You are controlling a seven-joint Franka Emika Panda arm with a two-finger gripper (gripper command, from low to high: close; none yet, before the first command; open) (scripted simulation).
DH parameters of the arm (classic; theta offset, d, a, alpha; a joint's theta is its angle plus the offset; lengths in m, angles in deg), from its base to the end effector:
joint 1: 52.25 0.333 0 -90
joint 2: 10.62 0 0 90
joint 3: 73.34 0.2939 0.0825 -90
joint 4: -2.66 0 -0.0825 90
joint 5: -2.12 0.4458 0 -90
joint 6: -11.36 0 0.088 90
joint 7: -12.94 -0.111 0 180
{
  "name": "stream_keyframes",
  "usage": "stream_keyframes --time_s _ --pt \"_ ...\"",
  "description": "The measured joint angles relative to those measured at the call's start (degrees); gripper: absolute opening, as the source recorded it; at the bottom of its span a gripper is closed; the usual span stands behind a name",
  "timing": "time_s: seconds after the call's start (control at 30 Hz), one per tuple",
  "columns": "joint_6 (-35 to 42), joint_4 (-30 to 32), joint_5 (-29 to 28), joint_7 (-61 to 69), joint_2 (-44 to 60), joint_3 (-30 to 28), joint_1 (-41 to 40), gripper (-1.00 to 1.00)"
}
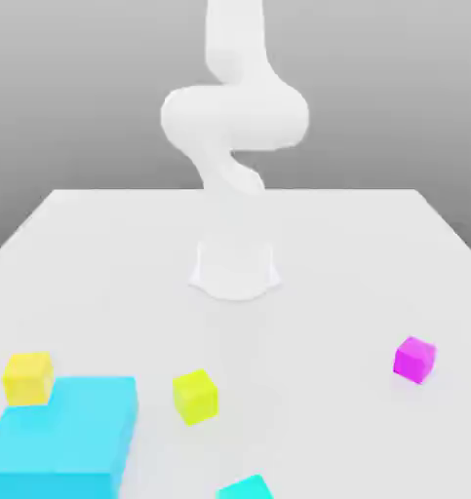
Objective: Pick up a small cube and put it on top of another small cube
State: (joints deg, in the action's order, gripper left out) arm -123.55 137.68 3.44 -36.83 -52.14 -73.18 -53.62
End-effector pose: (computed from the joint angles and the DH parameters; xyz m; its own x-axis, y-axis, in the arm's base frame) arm 0.4563 -0.0090 0.6378 0.4663 -0.7834 0.4110 -0.5872 -0.6216 -0.5185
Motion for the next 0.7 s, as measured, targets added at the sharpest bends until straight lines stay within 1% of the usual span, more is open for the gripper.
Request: stream_keyframes --time_s 0.2,0.47,0.6,0.7 --pt "-8.75 8.82 3.13 -11.53 12.43 1.35 -3.75 0.0" --pt "-20.88 20.78 4.09 -29.75 29.58 4.03 -8.69 0.0" --pt "-27.39 27.06 0.75 -42.08 38.64 4.09 -11.27 0.0" --pt "-32.23 28.36 -2.74 -47.54 44.87 2.79 -11.2 0.0"
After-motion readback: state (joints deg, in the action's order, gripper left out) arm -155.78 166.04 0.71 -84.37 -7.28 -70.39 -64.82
